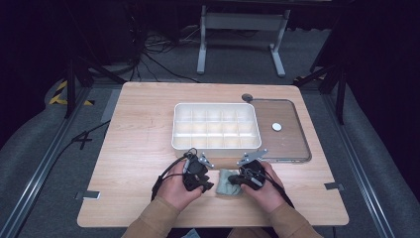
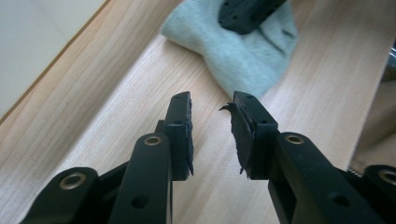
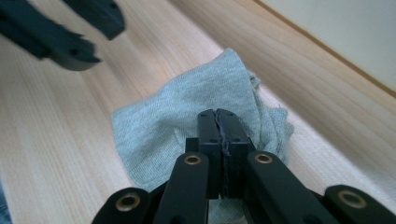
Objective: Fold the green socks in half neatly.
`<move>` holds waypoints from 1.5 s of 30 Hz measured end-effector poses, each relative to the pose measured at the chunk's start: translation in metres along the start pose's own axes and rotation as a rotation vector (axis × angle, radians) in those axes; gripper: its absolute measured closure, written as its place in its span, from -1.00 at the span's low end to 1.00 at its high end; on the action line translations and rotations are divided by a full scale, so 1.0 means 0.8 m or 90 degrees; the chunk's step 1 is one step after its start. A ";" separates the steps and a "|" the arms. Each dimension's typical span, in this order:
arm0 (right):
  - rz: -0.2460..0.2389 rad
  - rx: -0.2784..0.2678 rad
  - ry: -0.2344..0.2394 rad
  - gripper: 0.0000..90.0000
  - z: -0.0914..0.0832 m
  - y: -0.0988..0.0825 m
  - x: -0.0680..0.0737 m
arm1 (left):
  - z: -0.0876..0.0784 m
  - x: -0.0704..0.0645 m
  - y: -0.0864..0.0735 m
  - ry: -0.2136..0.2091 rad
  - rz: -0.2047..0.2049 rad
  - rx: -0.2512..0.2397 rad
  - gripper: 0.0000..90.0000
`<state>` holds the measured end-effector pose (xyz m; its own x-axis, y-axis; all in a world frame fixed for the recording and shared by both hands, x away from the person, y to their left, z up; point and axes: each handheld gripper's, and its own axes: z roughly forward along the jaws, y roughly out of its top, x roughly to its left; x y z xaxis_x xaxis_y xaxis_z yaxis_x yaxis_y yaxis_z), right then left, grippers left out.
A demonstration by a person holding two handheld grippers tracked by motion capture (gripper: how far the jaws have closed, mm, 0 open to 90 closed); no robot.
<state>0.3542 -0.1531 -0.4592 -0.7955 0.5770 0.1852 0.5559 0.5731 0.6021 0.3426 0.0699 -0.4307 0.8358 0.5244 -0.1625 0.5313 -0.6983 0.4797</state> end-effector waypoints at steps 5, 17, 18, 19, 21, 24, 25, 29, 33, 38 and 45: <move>-0.028 0.009 0.032 1.00 0.003 0.000 0.010 | 0.006 0.006 -0.004 -0.011 0.013 0.005 0.51; -0.044 -0.026 0.031 0.98 -0.014 0.007 0.017 | 0.009 0.011 -0.009 -0.044 0.014 0.024 0.53; -0.044 -0.030 0.028 0.98 -0.018 0.009 0.019 | 0.010 0.011 -0.010 -0.041 0.012 0.023 0.53; -0.044 -0.032 0.027 0.99 -0.021 0.010 0.020 | 0.010 0.011 -0.010 -0.042 0.013 0.025 0.53; -0.038 -0.025 0.019 0.99 -0.025 0.009 0.021 | 0.009 0.011 -0.010 -0.043 0.012 0.030 0.54; -0.020 0.008 0.018 0.99 -0.021 0.007 0.018 | 0.012 0.012 -0.010 -0.042 0.021 0.029 0.54; -0.020 0.008 0.018 0.99 -0.021 0.007 0.018 | 0.012 0.012 -0.010 -0.042 0.021 0.029 0.54; -0.012 0.041 0.024 0.99 -0.005 0.001 0.015 | 0.017 0.011 -0.008 -0.032 0.041 0.038 0.54; -0.019 0.045 0.049 1.00 -0.002 0.000 0.016 | 0.023 0.007 -0.005 -0.028 0.057 0.047 0.56; -0.045 0.045 0.066 1.00 0.000 0.000 0.021 | 0.030 -0.003 0.000 -0.040 0.090 0.054 0.62; -0.048 0.032 0.042 1.00 0.002 0.000 0.027 | 0.035 -0.012 0.006 -0.045 0.119 0.058 0.68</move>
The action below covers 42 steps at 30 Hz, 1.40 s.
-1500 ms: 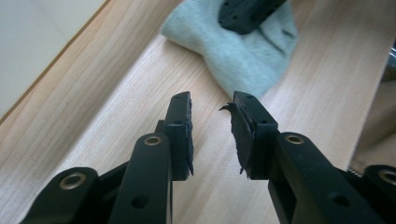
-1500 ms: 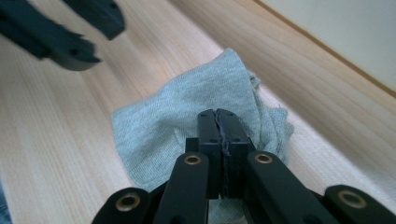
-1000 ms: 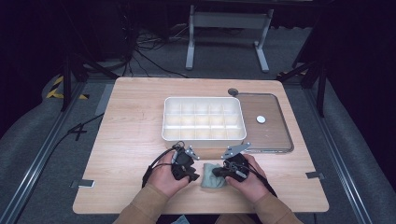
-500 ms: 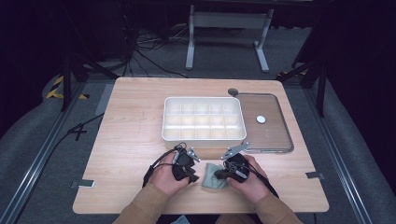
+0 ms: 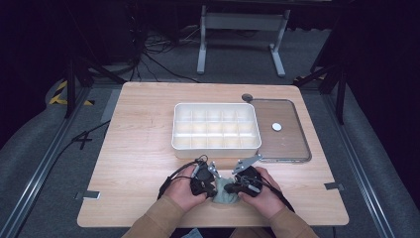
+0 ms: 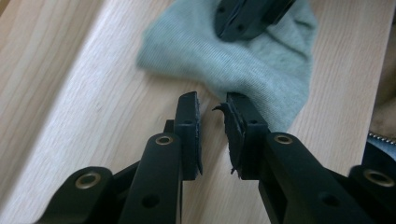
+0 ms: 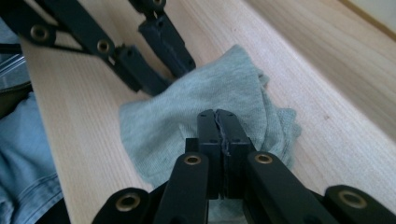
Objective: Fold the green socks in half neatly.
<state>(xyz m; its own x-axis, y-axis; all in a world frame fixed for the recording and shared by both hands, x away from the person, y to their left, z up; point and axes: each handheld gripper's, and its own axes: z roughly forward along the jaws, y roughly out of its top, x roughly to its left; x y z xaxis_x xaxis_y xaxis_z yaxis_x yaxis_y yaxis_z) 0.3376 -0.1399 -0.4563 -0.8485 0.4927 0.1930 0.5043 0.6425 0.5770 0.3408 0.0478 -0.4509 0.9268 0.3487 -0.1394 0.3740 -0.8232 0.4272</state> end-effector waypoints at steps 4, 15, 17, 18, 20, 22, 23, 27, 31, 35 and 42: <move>0.002 -0.004 -0.006 1.00 0.002 0.001 0.003 | 0.001 -0.005 0.003 0.013 0.020 -0.011 0.68; 0.002 -0.041 -0.036 0.99 0.008 -0.001 0.013 | -0.007 -0.004 0.004 0.043 0.061 -0.021 0.48; -0.007 -0.042 -0.041 0.99 0.008 0.000 0.014 | -0.008 -0.004 0.004 0.039 0.059 -0.015 0.45; -0.005 -0.043 -0.044 0.99 0.009 0.000 0.015 | -0.008 -0.003 0.004 0.042 0.060 -0.012 0.45; -0.007 -0.046 -0.049 0.99 0.011 0.002 0.016 | -0.009 -0.001 0.003 0.042 0.057 -0.012 0.45; -0.018 -0.047 -0.057 0.95 0.012 0.003 0.018 | -0.010 0.003 0.001 0.034 0.035 -0.007 0.44; -0.022 -0.049 -0.053 0.91 0.010 0.004 0.017 | -0.010 0.005 0.000 0.032 0.027 0.006 0.43; -0.017 -0.074 -0.047 0.85 -0.013 0.004 0.013 | -0.007 0.007 -0.002 0.031 0.021 0.013 0.42; -0.011 -0.095 -0.048 0.85 -0.040 0.000 0.007 | -0.006 0.006 -0.002 0.031 0.024 0.016 0.41; -0.001 -0.033 -0.073 0.94 -0.052 -0.012 -0.003 | -0.007 0.006 -0.001 0.029 0.024 0.015 0.41; -0.022 0.006 -0.037 0.97 -0.028 -0.014 0.003 | -0.010 -0.003 0.007 0.034 0.041 -0.010 0.41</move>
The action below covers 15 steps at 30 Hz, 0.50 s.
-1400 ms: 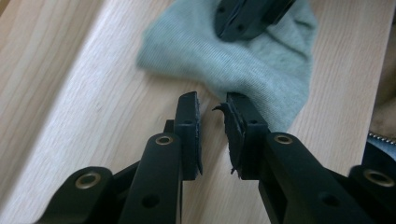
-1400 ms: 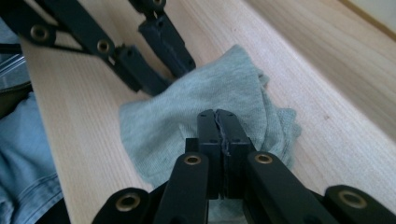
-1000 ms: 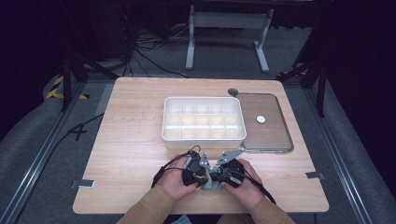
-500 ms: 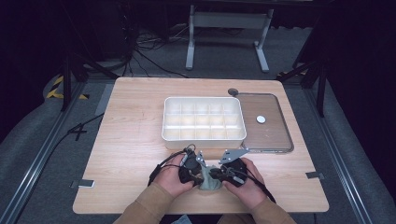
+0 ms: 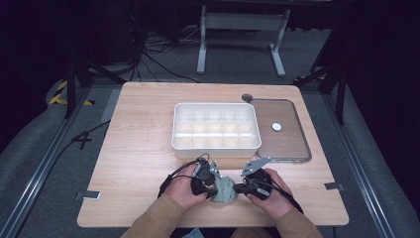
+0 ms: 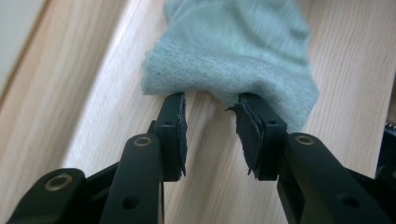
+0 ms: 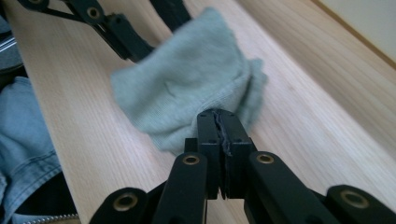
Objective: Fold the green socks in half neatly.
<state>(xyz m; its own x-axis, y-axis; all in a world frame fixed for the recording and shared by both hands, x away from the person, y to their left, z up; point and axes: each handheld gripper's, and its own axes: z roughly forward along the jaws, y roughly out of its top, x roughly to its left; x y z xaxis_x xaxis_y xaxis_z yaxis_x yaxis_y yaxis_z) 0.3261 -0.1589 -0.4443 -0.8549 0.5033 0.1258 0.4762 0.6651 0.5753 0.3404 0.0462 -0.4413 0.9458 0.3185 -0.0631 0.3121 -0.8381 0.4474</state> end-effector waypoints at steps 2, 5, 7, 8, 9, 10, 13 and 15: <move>-0.008 0.002 0.006 0.98 0.007 0.002 0.005 | 0.000 -0.003 0.003 -0.006 0.003 -0.008 0.41; -0.007 0.003 0.012 0.98 0.013 0.003 0.006 | 0.000 -0.004 0.006 -0.001 0.020 -0.009 0.41; -0.005 0.000 0.016 0.98 0.015 0.004 0.006 | -0.002 -0.005 0.007 0.001 0.029 -0.022 0.41; -0.002 -0.001 0.018 0.98 0.016 0.004 0.006 | -0.003 -0.006 0.008 0.002 0.035 -0.025 0.41; -0.001 -0.002 0.022 0.98 0.017 0.005 0.006 | -0.003 -0.007 0.009 0.006 0.038 -0.026 0.41; -0.001 -0.004 0.023 0.98 0.018 0.005 0.006 | -0.003 -0.008 0.011 0.007 0.043 -0.027 0.41; 0.008 -0.004 0.028 0.99 0.020 0.005 0.003 | 0.000 -0.011 0.015 0.013 0.062 -0.026 0.41; 0.016 -0.007 0.037 0.99 0.021 0.003 0.000 | 0.002 -0.014 0.017 0.015 0.065 -0.027 0.41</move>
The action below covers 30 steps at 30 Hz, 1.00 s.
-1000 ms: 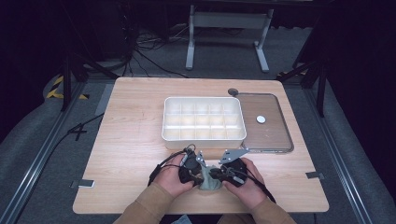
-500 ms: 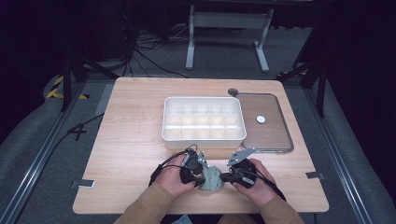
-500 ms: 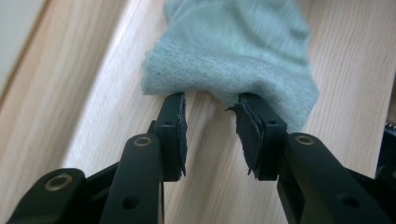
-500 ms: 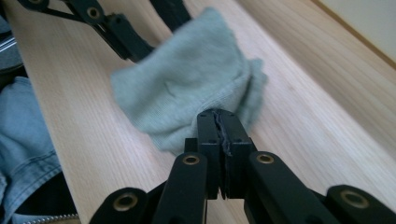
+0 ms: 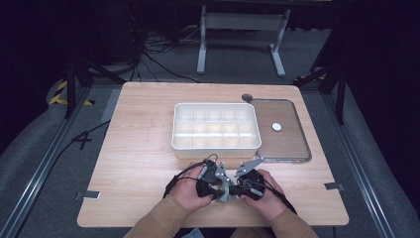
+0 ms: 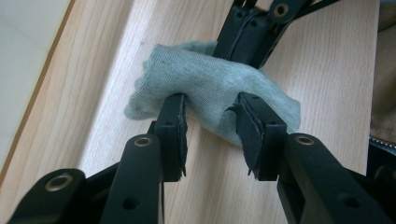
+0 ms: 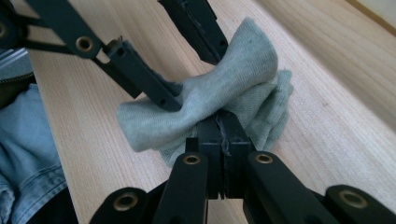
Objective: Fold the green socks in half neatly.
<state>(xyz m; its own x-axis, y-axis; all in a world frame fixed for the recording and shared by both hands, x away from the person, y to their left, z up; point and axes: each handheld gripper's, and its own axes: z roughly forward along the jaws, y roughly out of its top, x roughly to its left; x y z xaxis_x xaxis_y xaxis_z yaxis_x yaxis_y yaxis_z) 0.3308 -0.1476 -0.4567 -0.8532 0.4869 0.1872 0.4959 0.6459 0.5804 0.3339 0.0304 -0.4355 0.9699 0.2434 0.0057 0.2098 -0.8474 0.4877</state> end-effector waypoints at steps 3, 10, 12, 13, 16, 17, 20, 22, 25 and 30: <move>0.002 -0.003 0.011 0.99 0.000 -0.002 -0.006 | 0.002 -0.006 0.004 0.004 0.009 -0.016 0.40; 0.020 -0.017 0.023 1.00 0.000 -0.009 -0.012 | 0.008 -0.005 0.012 -0.002 0.007 -0.020 0.37; 0.030 -0.030 0.033 0.99 0.001 -0.013 -0.015 | 0.009 -0.007 0.014 0.005 0.010 -0.012 0.37; 0.030 -0.030 0.033 0.99 0.001 -0.013 -0.015 | 0.009 -0.007 0.014 0.005 0.010 -0.012 0.37; 0.043 -0.020 0.022 0.93 -0.004 -0.015 -0.015 | 0.012 -0.007 0.019 0.006 0.014 -0.002 0.37; 0.047 -0.019 0.017 0.92 -0.006 -0.016 -0.015 | 0.013 -0.007 0.020 0.001 0.003 -0.001 0.38; 0.065 -0.014 -0.005 0.90 -0.010 -0.020 -0.012 | 0.017 -0.005 0.028 -0.013 -0.002 0.007 0.40; 0.069 -0.006 -0.019 0.86 -0.013 -0.021 -0.011 | 0.018 -0.005 0.030 -0.019 -0.005 0.008 0.41; 0.066 0.009 -0.040 0.69 -0.018 -0.020 -0.009 | 0.018 -0.005 0.031 -0.016 -0.001 0.016 0.42; 0.095 -0.033 -0.061 0.64 -0.047 -0.025 -0.013 | 0.019 -0.005 0.032 -0.017 -0.013 0.015 0.43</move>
<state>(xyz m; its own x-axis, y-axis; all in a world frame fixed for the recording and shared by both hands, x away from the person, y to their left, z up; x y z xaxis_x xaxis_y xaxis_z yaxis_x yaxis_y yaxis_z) 0.3235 -0.1876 -0.4406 -0.7501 0.6306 0.1992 0.6047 0.5321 0.5927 0.3369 0.0004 -0.4366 0.9684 0.2477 -0.0278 0.2317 -0.8535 0.4667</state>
